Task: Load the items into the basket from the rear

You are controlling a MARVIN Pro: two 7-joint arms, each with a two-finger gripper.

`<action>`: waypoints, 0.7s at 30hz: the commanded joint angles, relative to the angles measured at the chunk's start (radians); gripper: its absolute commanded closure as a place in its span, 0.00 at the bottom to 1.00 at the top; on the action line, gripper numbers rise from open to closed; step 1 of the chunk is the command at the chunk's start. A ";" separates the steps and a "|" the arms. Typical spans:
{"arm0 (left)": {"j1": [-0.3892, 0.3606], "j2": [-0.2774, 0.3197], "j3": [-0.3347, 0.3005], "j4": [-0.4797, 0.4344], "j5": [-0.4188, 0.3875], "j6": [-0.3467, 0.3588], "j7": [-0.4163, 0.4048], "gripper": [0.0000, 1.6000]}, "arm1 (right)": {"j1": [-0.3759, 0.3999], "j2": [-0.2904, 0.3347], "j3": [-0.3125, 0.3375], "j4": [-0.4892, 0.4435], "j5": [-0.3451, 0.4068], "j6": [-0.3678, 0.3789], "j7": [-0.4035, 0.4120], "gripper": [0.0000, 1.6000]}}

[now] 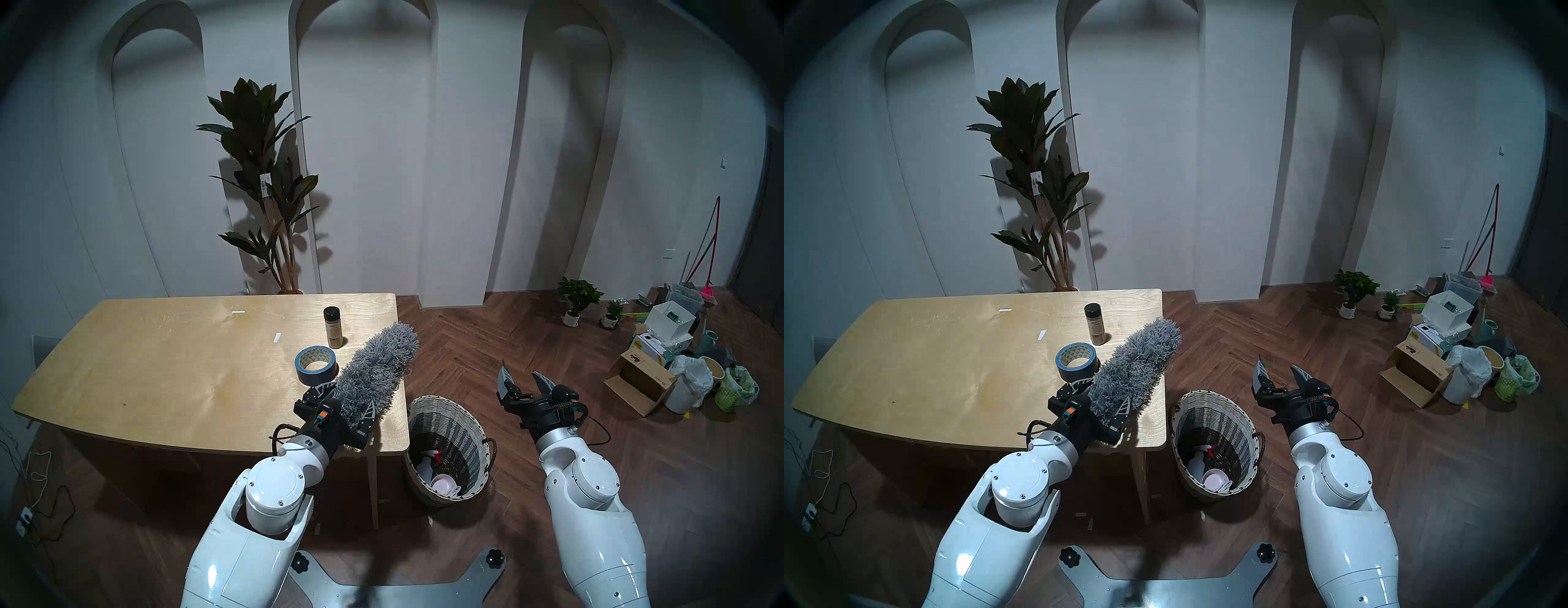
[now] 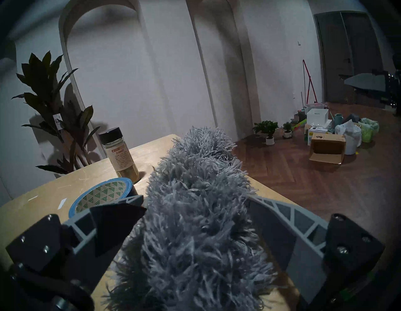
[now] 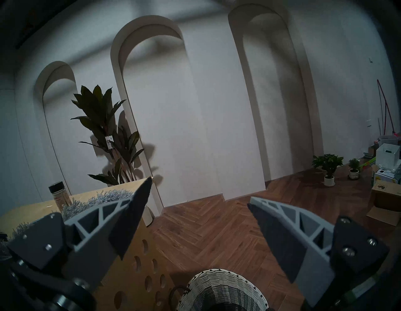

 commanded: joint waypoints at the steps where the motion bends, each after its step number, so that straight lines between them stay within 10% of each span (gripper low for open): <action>1: -0.068 -0.006 0.019 0.014 0.010 0.012 -0.016 0.00 | -0.002 -0.015 0.019 -0.032 0.031 -0.005 -0.002 0.00; 21: -0.128 -0.037 0.034 0.105 0.013 0.024 -0.036 0.00 | -0.021 -0.031 0.053 -0.059 0.067 0.002 -0.008 0.00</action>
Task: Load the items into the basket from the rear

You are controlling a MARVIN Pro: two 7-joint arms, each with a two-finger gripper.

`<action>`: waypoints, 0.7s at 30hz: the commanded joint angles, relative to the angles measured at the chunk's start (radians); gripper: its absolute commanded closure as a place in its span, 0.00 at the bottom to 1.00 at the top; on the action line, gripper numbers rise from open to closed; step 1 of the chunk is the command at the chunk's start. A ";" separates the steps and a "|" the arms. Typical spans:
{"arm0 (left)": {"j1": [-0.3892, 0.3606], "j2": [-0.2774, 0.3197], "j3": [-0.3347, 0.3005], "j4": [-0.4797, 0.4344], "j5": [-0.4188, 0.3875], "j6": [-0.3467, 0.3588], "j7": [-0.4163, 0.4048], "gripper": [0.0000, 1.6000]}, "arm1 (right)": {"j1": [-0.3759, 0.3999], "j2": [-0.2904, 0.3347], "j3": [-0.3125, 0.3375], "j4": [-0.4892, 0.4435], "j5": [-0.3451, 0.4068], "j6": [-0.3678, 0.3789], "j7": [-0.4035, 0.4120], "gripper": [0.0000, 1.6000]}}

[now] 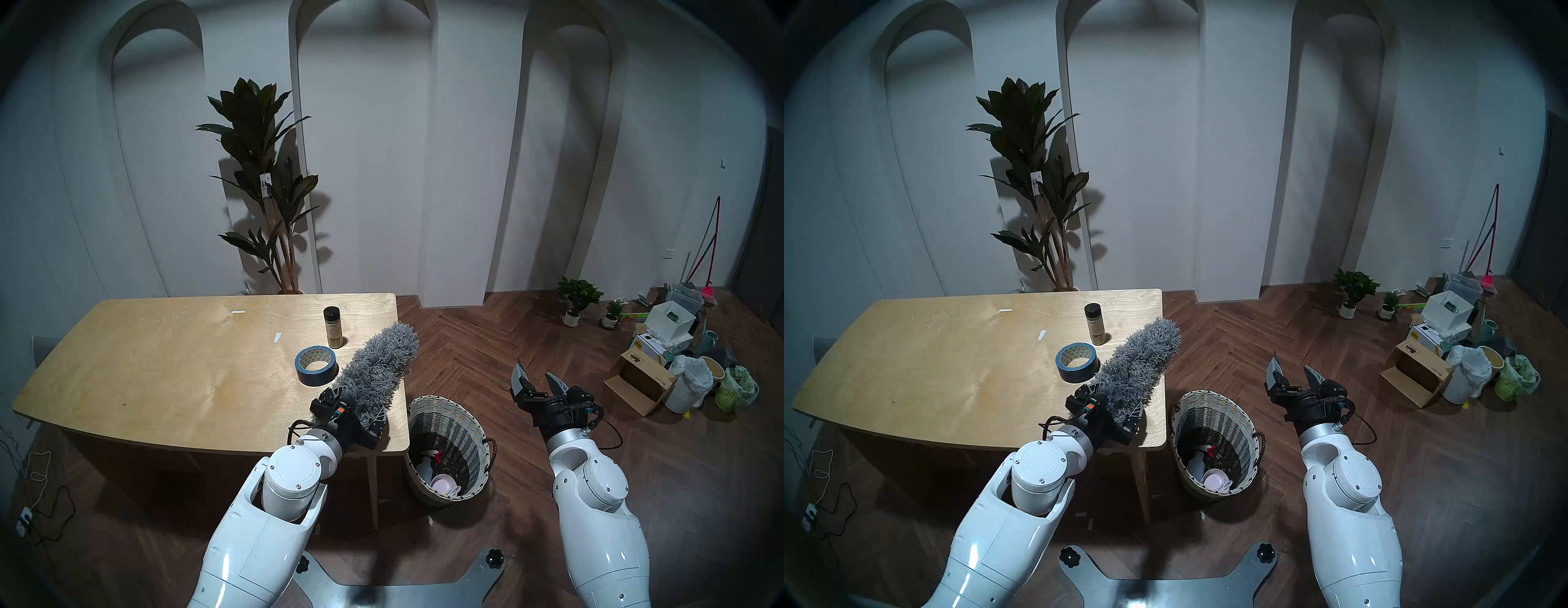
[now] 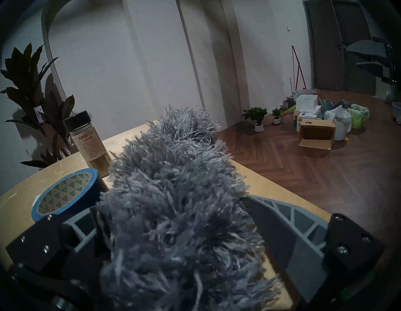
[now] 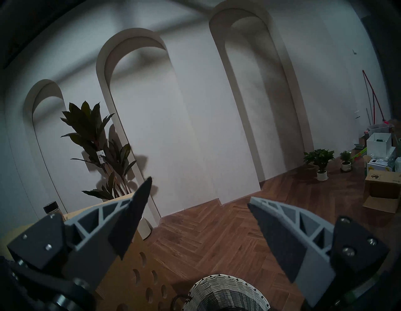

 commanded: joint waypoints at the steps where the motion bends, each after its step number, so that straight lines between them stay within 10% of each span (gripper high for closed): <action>1: -0.038 -0.013 -0.002 -0.010 -0.012 -0.013 -0.006 0.00 | -0.001 -0.005 0.005 -0.035 0.003 0.001 -0.007 0.00; 5: -0.035 -0.012 -0.001 -0.015 -0.018 -0.024 -0.010 0.00 | -0.002 -0.007 0.007 -0.037 0.004 0.000 -0.009 0.00; 6: -0.035 -0.011 -0.002 -0.016 -0.023 -0.025 -0.017 0.19 | -0.002 -0.009 0.007 -0.038 0.004 0.000 -0.012 0.00; 7: -0.036 -0.009 -0.002 -0.017 -0.026 -0.027 -0.022 0.65 | -0.003 -0.009 0.007 -0.038 0.004 0.000 -0.012 0.00; 9: -0.039 -0.007 0.002 -0.014 -0.025 -0.023 -0.026 1.00 | -0.003 -0.010 0.007 -0.038 0.002 -0.002 -0.015 0.00; 21: -0.078 -0.027 0.029 -0.006 -0.038 -0.024 -0.051 1.00 | 0.009 -0.006 0.016 -0.027 0.009 0.001 -0.029 0.00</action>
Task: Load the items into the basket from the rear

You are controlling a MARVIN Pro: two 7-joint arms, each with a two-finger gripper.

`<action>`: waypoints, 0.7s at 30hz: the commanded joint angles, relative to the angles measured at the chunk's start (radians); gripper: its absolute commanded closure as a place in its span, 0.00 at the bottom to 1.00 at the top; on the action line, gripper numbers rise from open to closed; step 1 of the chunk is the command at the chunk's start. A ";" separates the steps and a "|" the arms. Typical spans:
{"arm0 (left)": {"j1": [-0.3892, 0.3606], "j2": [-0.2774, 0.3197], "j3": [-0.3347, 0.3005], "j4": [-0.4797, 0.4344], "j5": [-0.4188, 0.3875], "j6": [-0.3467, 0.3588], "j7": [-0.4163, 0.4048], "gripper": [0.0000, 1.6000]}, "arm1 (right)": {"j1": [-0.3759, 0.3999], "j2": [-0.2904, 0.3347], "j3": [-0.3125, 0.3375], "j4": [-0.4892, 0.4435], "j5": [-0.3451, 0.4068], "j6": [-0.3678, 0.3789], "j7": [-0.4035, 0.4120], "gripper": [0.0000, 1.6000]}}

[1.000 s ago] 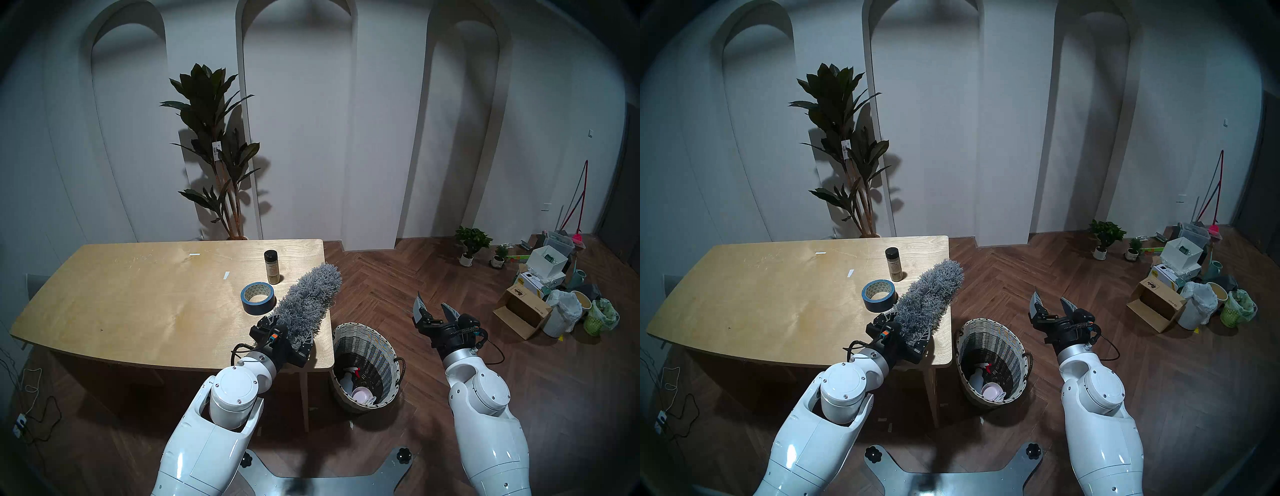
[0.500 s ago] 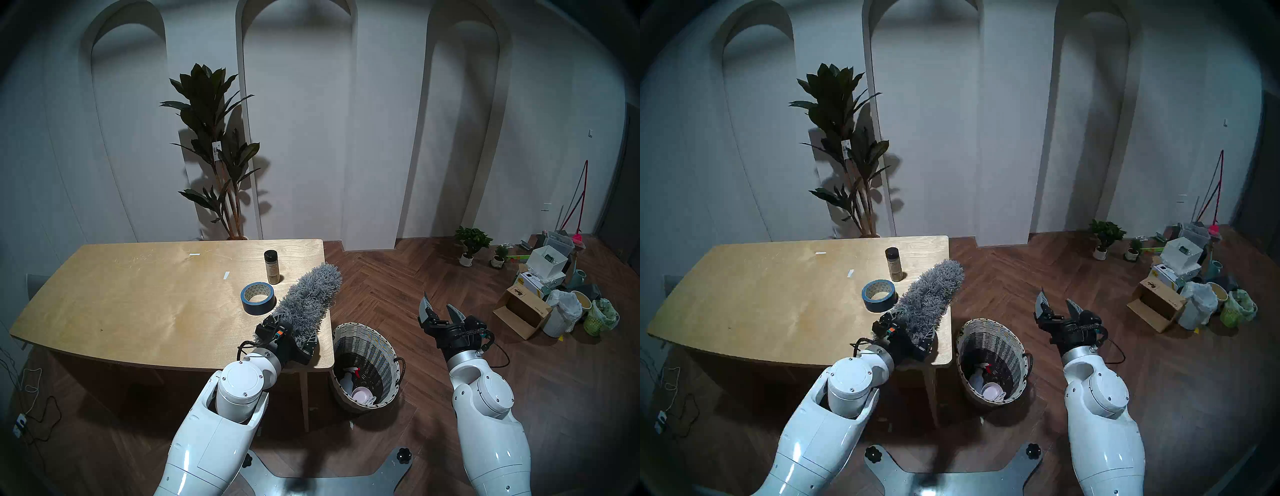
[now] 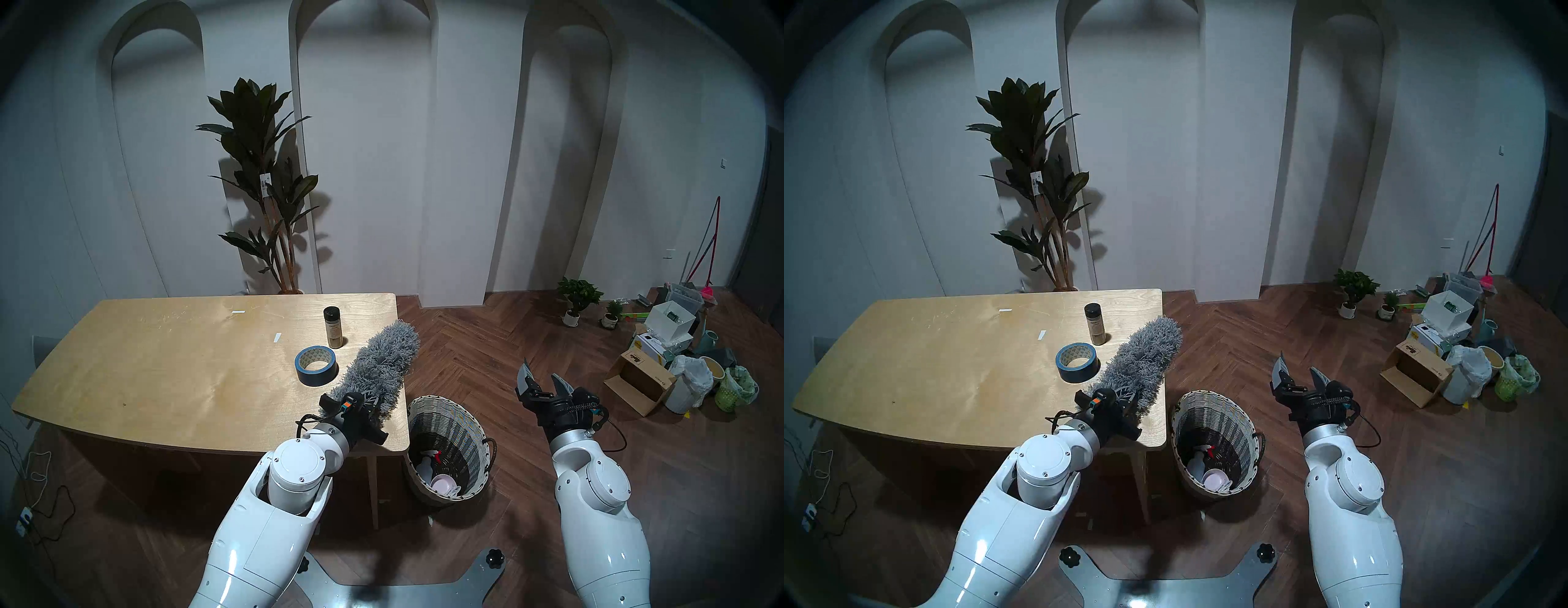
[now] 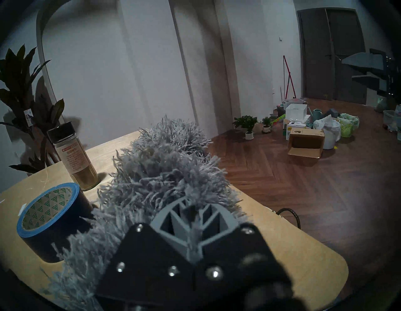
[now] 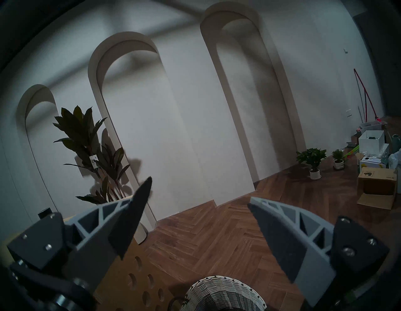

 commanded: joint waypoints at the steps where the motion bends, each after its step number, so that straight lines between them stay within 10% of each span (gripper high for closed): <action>1: -0.059 -0.017 0.015 -0.008 -0.006 -0.016 -0.016 1.00 | 0.013 0.004 0.002 -0.016 0.000 0.001 -0.001 0.00; 21: -0.231 -0.082 0.085 0.056 0.001 -0.063 -0.033 1.00 | 0.035 0.016 0.016 0.014 0.021 0.007 -0.014 0.00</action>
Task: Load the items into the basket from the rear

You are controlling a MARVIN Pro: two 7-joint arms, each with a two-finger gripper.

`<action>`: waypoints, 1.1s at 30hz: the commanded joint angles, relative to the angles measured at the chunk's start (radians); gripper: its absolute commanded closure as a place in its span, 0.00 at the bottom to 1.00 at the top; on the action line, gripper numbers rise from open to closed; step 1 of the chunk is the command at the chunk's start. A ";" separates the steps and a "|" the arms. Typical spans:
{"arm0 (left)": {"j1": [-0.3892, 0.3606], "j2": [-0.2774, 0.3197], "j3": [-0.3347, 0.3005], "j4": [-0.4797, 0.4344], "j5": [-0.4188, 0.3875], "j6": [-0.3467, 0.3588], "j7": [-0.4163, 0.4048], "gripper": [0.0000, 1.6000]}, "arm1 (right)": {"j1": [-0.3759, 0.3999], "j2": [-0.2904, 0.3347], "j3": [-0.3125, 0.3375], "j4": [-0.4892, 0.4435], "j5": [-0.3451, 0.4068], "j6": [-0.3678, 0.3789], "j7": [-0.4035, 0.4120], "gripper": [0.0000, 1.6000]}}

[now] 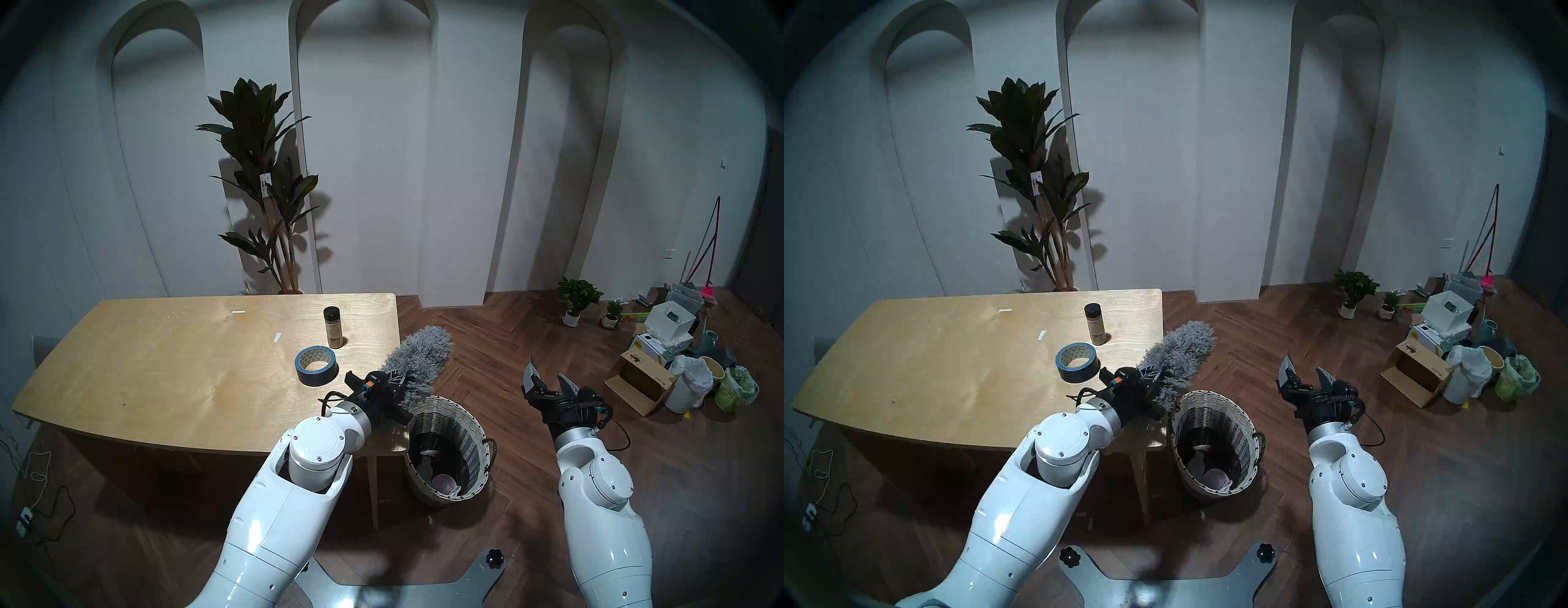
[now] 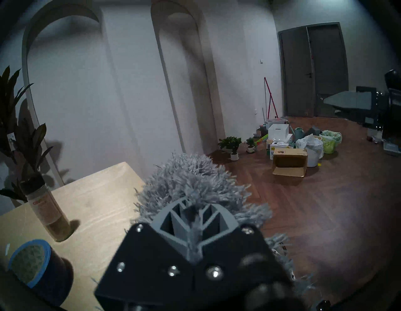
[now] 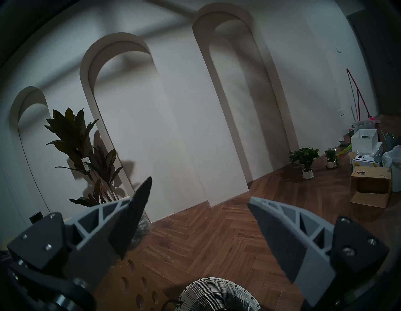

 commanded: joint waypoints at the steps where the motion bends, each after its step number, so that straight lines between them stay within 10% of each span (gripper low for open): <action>1: -0.102 -0.060 0.007 0.015 0.027 -0.021 0.011 1.00 | 0.018 0.006 0.004 -0.009 0.007 0.005 0.003 0.00; 33: -0.400 -0.273 0.163 0.423 0.105 0.076 0.075 1.00 | 0.040 0.040 0.104 0.062 0.065 0.005 -0.026 0.00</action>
